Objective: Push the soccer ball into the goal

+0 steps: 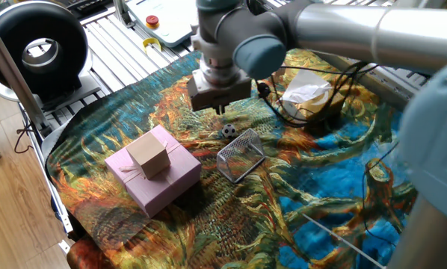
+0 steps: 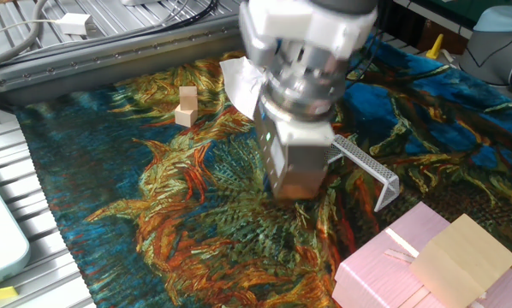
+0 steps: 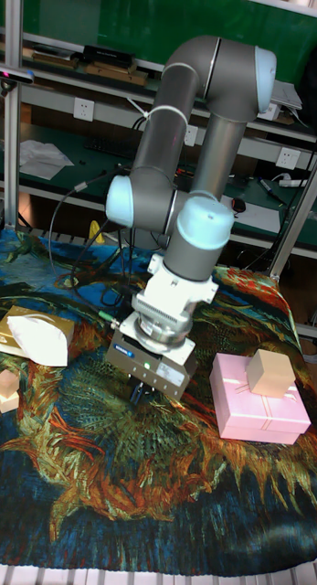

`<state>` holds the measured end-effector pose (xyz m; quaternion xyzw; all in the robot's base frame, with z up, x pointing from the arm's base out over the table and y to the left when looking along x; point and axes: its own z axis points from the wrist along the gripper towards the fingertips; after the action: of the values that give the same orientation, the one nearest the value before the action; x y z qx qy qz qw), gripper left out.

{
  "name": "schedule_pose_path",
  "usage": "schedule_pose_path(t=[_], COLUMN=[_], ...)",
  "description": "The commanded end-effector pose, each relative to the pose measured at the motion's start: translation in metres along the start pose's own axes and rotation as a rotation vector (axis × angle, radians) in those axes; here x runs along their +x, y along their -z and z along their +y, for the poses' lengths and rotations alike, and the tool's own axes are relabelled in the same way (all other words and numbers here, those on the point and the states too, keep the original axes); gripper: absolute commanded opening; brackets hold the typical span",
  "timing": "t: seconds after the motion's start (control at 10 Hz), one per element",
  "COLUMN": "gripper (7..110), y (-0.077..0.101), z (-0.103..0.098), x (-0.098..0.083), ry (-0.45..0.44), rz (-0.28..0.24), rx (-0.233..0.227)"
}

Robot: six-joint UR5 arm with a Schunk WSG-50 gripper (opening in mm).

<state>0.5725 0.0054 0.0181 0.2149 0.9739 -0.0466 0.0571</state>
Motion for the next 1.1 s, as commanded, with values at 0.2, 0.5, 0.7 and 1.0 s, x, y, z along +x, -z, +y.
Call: schedule_pose_path(t=[0.2,0.5,0.7,1.0], gripper=[7,7,7,7], y=[0.006,0.001,-0.002,-0.005], z=[-0.003,-0.001,0.0,-0.002], x=[0.012,0.013,0.018,0.03], ry=[-0.02,-0.024,-0.034,-0.039], rz=[-0.007,-0.023,-0.036,-0.04], rx=[-0.013,-0.016,-0.016,-0.004])
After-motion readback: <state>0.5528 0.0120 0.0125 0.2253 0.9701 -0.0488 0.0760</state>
